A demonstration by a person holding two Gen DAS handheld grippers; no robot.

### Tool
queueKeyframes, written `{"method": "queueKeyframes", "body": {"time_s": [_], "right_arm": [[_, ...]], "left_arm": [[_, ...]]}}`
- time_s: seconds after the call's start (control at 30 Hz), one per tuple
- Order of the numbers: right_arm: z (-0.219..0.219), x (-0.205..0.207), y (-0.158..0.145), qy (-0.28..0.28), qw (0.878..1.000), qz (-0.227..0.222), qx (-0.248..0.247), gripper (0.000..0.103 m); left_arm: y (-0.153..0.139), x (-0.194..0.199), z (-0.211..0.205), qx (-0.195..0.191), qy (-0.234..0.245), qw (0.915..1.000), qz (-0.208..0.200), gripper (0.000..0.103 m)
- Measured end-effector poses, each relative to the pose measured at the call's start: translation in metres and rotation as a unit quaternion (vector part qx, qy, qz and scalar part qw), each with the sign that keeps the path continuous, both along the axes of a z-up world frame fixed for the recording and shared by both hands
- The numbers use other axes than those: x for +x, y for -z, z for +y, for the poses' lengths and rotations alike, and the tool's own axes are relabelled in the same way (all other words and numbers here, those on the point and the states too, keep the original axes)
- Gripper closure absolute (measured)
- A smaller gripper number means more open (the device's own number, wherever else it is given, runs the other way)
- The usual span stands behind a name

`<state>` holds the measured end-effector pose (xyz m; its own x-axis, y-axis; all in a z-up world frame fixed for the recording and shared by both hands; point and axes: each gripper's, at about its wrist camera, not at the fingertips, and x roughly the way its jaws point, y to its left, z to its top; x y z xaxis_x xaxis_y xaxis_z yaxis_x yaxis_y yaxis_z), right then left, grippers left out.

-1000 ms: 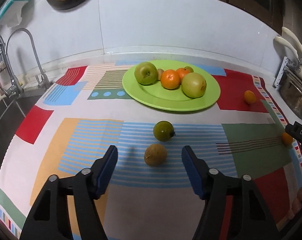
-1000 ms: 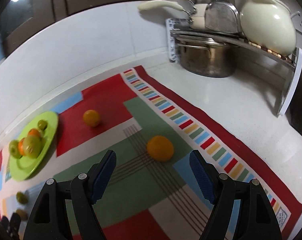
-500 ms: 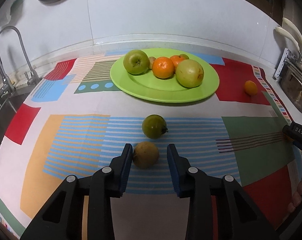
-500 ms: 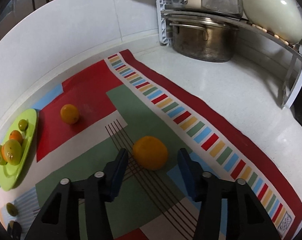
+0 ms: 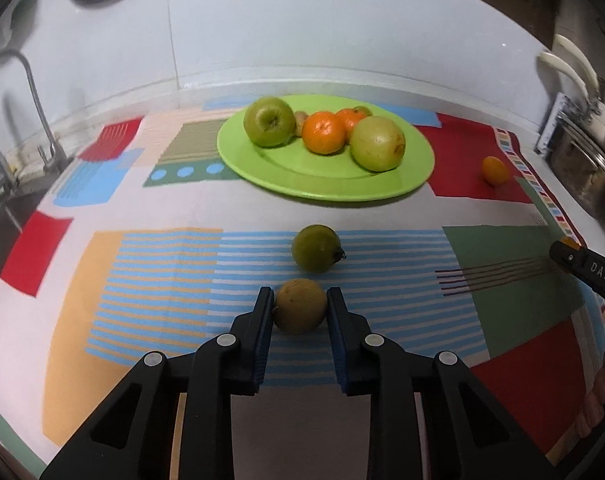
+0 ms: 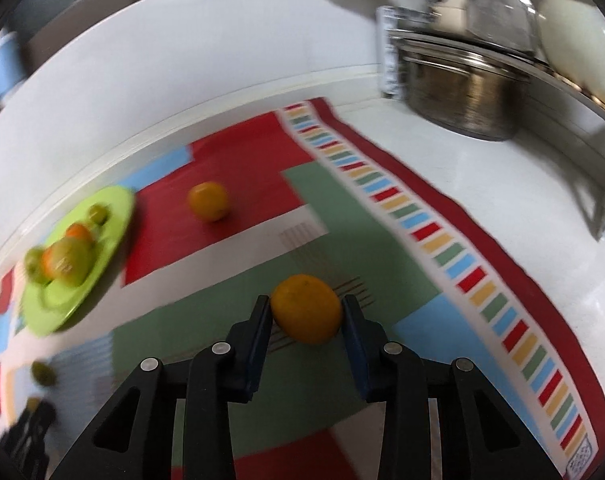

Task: Organize fruits
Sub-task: 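Carry the brown fruit with left tool while right tool carries the orange over the plate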

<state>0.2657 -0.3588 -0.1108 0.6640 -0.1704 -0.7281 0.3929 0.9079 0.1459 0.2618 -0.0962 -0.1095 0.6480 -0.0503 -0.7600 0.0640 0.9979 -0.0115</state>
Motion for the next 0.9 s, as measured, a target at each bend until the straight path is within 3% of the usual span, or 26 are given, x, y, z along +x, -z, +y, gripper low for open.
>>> {"method": "queueKeyframes", "body": {"time_s": [0.43,0.9], "right_arm": [[0.08,-0.036,-0.015,-0.153,0.988,-0.006,0.018,0.067],[0.125,-0.053,-0.049,-0.193,0.981,-0.031,0.0,0.067]], "left_arm": [[-0.021,-0.025,0.019,0.003,0.075,0.9967,-0.032,0.076],[-0.055,-0.034,0.048,-0.006,0.104,0.9933,-0.051,0.076]]}}
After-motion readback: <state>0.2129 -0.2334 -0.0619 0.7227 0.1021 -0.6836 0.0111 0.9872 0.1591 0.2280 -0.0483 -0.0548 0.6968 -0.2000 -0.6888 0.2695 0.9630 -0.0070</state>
